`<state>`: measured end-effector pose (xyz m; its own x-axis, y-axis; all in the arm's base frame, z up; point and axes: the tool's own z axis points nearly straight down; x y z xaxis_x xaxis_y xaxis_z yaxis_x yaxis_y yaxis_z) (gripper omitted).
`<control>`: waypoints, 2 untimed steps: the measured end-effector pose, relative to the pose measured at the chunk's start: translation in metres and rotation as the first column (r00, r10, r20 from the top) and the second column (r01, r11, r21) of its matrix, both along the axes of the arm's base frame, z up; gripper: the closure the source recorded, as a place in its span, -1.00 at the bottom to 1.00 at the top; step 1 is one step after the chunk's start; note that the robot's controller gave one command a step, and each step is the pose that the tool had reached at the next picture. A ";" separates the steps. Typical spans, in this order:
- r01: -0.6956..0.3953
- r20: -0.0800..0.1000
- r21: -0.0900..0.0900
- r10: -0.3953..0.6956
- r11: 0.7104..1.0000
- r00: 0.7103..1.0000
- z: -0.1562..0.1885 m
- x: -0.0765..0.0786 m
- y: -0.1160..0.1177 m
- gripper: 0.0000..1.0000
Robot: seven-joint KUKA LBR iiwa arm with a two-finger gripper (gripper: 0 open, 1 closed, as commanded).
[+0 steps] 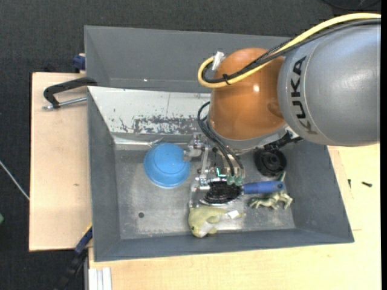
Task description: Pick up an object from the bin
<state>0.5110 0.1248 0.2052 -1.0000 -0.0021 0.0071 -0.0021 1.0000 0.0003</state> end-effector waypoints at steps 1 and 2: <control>-0.332 0.019 -0.002 0.332 0.943 0.943 0.043 0.074 -0.009 -1.00; -0.382 -0.003 0.003 0.382 0.924 0.924 -0.030 -0.020 -0.025 -1.00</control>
Offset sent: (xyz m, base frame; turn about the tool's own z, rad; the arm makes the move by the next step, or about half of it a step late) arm 0.0714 -0.0094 0.0399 -0.3387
